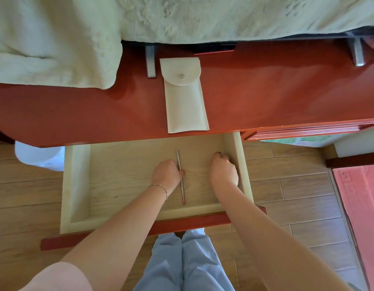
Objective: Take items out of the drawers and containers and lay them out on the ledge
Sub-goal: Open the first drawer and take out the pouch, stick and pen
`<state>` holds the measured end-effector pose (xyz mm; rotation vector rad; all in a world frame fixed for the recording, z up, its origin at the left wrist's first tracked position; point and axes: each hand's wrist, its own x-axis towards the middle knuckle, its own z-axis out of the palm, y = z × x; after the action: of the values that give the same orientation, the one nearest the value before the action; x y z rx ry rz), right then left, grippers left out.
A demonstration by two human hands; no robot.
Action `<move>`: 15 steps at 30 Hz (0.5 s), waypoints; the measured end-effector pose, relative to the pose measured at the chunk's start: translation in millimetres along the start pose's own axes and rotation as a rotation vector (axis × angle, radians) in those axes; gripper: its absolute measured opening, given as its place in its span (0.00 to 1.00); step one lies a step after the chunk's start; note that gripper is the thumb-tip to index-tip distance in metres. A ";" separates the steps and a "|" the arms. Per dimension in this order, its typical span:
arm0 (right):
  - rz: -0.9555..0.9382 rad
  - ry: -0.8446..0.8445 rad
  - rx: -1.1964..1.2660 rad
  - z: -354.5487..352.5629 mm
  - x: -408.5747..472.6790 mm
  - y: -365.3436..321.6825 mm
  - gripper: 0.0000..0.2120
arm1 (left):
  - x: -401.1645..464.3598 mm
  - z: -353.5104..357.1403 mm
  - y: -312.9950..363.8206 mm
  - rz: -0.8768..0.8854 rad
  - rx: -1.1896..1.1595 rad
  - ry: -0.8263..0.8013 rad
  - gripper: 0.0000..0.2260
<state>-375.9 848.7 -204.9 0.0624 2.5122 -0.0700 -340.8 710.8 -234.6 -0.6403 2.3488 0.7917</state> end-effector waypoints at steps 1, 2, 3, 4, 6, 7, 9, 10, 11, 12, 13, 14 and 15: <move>-0.002 -0.006 0.004 0.0 0.8 -0.3 0.24 | 0.6 0.5 -0.4 -0.005 -0.002 0.003 0.09; -0.004 -0.009 0.011 -0.2 1.2 -0.2 0.24 | 1.0 0.6 -0.6 -0.010 -0.004 0.003 0.09; -0.008 -0.011 0.020 -0.7 1.2 0.0 0.24 | 0.9 0.3 -0.4 -0.013 -0.005 -0.001 0.09; -0.013 -0.013 0.032 -1.3 0.9 0.2 0.24 | 0.0 -0.4 0.3 -0.014 -0.005 -0.007 0.08; -0.028 -0.020 0.065 -3.2 -0.9 0.1 0.24 | -3.1 -2.5 3.0 -0.009 -0.012 -0.019 0.08; -0.032 -0.023 0.097 -4.9 -2.6 0.1 0.24 | -5.7 -3.7 5.1 0.002 -0.016 -0.023 0.08; -0.035 -0.013 0.186 -10.4 -7.1 0.4 0.24 | -13.3 -6.7 11.2 0.046 -0.014 -0.032 0.08; -0.044 0.007 0.225 -14.1 -10.1 1.4 0.23 | -18.1 -8.6 15.2 0.071 -0.014 -0.040 0.08; -0.061 0.032 0.252 -18.5 -13.2 3.0 0.22 | -23.2 -10.9 20.4 0.098 -0.017 -0.049 0.07; -0.081 0.056 0.277 -23.4 -16.8 5.7 0.19 | -28.2 -13.6 26.4 0.128 -0.020 -0.055 0.07; -0.097 0.077 0.305 -28.8 -20.8 9.2 0.17 | -33.4 -16.8 33.3 0.160 -0.024 -0.058 0.07; -0.105 0.098 0.333 -35.0 -25.2 13.3 0.14 | -38.3 -20.4 40.7 0.187 -0.039 -0.057 0.07; -0.108 0.117 0.357 -41.7 -30.0 17.7 0.11 | -42.9 -24.6 48.3 0.207 -0.068 -0.059 0.06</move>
<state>-375.0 868.2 -154.2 0.0782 2.5889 -0.5735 -347.3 739.7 -172.2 -0.3985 2.3679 0.9718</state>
